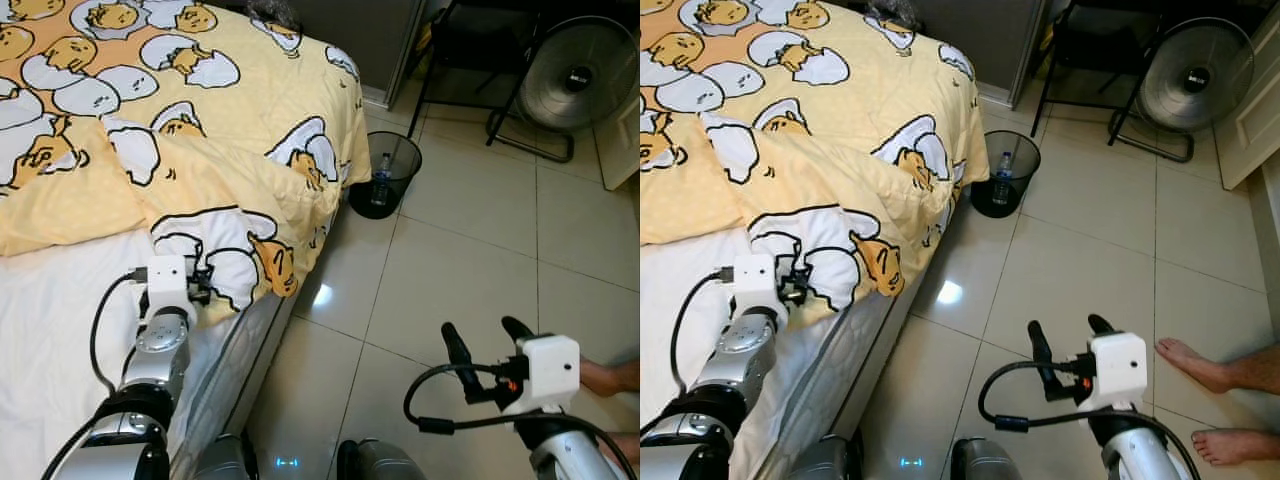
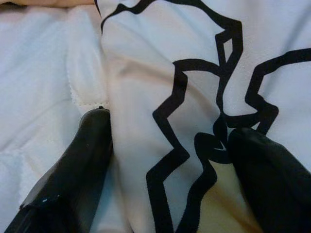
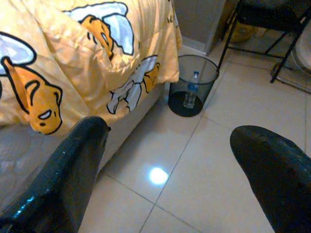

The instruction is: Clean up the room

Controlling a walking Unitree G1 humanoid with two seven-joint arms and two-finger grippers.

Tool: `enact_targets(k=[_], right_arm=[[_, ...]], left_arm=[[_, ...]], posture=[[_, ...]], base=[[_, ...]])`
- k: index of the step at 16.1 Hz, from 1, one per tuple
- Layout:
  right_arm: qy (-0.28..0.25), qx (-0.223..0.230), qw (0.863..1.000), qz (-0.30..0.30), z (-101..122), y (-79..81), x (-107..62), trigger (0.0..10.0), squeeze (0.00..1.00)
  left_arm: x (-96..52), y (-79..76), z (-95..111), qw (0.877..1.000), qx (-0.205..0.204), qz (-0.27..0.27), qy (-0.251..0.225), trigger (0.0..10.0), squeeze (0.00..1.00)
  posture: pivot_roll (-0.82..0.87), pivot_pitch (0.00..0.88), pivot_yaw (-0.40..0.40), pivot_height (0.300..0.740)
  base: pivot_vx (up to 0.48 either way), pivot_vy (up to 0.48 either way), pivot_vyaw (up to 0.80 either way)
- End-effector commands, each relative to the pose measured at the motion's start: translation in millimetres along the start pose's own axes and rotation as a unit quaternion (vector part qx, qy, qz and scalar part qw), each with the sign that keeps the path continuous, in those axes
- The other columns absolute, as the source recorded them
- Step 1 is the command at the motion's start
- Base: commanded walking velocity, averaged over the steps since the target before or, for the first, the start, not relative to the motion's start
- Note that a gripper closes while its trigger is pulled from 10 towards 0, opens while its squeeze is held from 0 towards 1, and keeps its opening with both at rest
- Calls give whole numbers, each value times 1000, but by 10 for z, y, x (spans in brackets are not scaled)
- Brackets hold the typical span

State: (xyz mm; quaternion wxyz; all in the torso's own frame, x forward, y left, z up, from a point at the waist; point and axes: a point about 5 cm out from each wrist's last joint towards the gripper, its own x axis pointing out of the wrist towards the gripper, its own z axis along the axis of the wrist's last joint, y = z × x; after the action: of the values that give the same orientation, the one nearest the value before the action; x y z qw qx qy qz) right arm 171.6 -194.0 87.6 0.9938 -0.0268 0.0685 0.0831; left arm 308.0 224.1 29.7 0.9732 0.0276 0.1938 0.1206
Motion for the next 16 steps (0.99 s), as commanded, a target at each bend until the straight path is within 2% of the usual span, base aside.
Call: enact_targets(k=[1, 3, 5, 7, 9, 11, 13, 14, 15, 16], right_arm=[[13, -1, 1000, 1, -31, -42, 1, 10000, 0], [12, -2, 1000, 3, -20, -48, 60, 10000, 0], [9, -1, 1000, 2, -13, -40, 91, 10000, 0], [-11, 11, 1000, -10, 44, -72, 207, 10000, 0], [-16, 16, 1000, -7, 64, -90, 275, 10000, 0], [-15, 13, 1000, 2, 65, -93, 290, 10000, 0], [-15, 9, 1000, 4, 63, -126, 311, 10000, 0], [-15, 9, 1000, 4, 66, -132, 323, 10000, 0], [-15, 8, 1000, 6, 65, -131, 333, 10000, 0], [-16, 7, 1000, 7, 64, -131, 337, 10000, 0]], left_arm=[[-76, -119, -232, 998, -27, -40, 50, 0, 0], [-103, -257, -194, 994, -44, -96, 33, 0, 0], [-104, -278, -181, 993, -37, -107, 27, 0, 0], [-96, -374, -153, 990, -21, -139, 20, 0, 0], [-103, -465, -189, 986, -23, -160, 34, 0, 0], [-101, -495, -213, 984, -32, -169, 44, 0, 0], [-105, -517, -209, 977, -67, -199, 41, 0, 0], [-104, -528, -190, 977, -54, -206, 32, 0, 67], [-95, -521, -172, 977, -51, -205, 26, 0, 0], [-92, -525, -164, 977, -52, -207, 24, 0, 0]], posture=[[-307, 217, -76, 740], [-308, 203, -72, 740], [-307, 194, -68, 740], [-294, 163, -55, 740], [-292, 143, -56, 740], [-295, 123, -57, 740], [-298, 111, -59, 740], [-297, 106, -59, 740], [-298, 100, -57, 740], [-298, 97, -56, 740]], base=[[0, 0, 0], [0, 0, 0], [0, 0, 0], [0, 0, 0], [0, 0, 0], [0, 0, 0], [0, 0, 0], [0, 0, 0], [0, 0, 0], [0, 0, 0]])
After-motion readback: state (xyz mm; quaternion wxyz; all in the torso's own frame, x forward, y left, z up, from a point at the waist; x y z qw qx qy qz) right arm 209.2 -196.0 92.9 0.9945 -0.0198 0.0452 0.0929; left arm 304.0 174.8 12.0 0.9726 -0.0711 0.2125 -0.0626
